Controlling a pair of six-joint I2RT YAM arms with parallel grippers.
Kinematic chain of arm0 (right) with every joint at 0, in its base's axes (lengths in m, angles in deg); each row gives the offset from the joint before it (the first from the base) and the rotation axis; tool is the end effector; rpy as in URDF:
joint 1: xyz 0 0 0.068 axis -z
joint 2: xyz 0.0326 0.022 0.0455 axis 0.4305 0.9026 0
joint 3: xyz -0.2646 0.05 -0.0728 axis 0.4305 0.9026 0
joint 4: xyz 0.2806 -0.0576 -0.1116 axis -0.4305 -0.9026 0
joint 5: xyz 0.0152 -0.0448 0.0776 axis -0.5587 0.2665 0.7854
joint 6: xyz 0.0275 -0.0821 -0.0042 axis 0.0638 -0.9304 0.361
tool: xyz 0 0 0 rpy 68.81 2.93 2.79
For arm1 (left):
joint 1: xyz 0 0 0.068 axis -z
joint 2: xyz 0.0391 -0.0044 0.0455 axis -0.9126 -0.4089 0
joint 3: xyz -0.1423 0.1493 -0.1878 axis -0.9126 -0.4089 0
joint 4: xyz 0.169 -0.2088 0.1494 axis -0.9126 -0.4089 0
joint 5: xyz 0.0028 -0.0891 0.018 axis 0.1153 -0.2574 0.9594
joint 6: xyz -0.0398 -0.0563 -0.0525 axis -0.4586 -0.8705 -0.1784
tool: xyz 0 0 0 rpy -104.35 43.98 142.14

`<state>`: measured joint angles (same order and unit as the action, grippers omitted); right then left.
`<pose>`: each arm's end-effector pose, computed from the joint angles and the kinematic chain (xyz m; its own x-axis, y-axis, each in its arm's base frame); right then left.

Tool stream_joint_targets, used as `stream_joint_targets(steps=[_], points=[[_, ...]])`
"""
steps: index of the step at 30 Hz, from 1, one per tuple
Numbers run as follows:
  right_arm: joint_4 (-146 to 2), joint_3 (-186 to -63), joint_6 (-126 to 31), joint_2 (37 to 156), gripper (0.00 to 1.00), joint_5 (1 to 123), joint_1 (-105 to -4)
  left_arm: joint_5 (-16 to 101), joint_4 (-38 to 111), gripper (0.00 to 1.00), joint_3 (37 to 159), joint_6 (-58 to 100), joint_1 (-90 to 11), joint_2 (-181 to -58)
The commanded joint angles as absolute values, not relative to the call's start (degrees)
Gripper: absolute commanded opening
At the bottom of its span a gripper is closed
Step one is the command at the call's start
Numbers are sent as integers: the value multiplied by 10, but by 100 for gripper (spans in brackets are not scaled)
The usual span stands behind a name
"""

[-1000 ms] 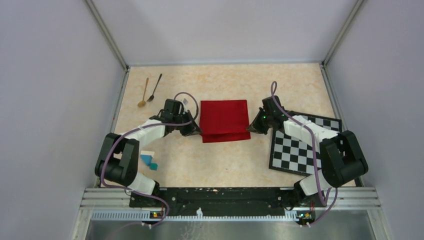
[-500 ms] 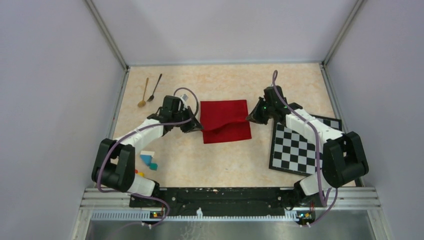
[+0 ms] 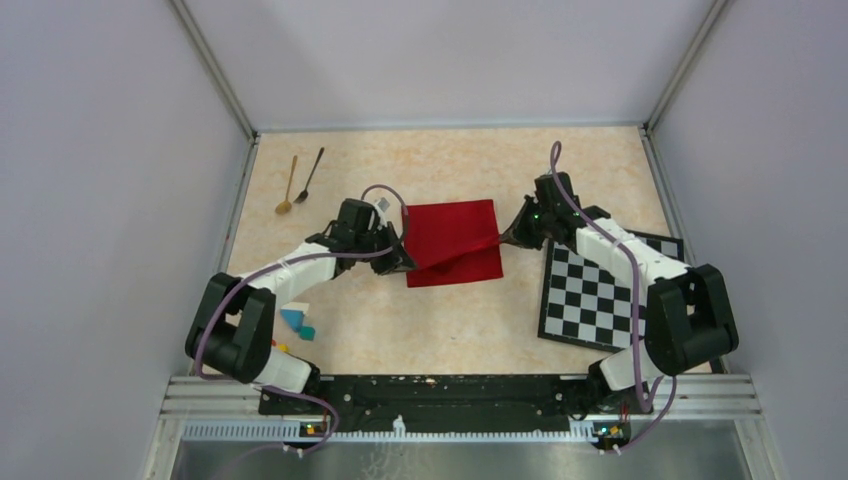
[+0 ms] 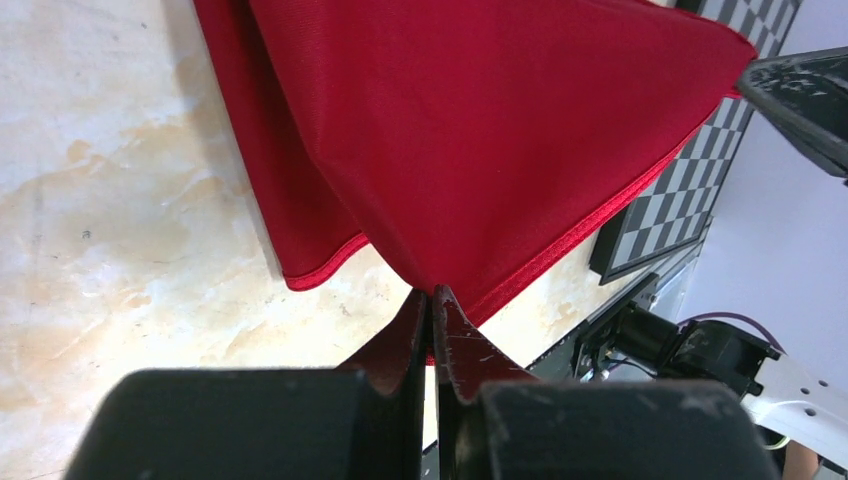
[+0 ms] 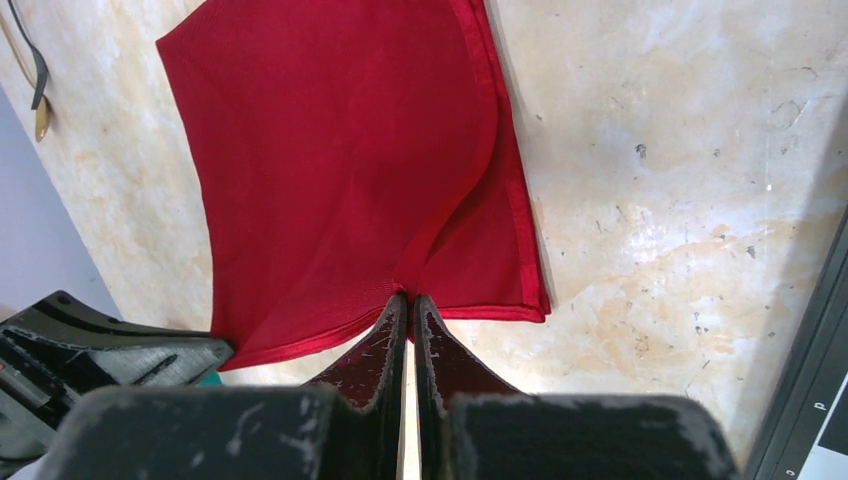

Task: Fold the napkin into a case and place the utensils inside
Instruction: Smooth out the square-folded napkin at the center of the board.

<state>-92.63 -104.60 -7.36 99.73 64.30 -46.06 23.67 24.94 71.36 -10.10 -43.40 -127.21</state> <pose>0.3471 0.1444 0.1811 -0.8162 0.4615 -0.3476 0.2113 0.7984 0.5639 0.3138 -0.1674 0.1464 -0.9233 -0.2677 -0.2754 0.0044 0.7097 -0.7045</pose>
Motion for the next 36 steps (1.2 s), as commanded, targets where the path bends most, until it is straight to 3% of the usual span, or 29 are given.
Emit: stream_joint_targets(steps=[1, 27, 29, 31, 34, 36], points=[[-907, -1036, -86, 992, 0, 640, -452, 248, 276, 7, 697, -106, -429, -1283], [-845, -985, -89, 1046, 0, 666, -451, 270, 273, 7, 686, -78, -441, -1318], [-855, -983, -97, 1045, 0, 668, -452, 269, 266, 15, 686, -73, -441, -1317], [-882, -982, -113, 1035, 15, 679, -452, 272, 243, 27, 689, -59, -442, -1302], [-961, -1018, -186, 990, 37, 667, -453, 298, 190, 53, 703, -34, -442, -1250], [-1008, -1053, -235, 964, 49, 654, -453, 312, 161, 61, 713, -22, -442, -1218]])
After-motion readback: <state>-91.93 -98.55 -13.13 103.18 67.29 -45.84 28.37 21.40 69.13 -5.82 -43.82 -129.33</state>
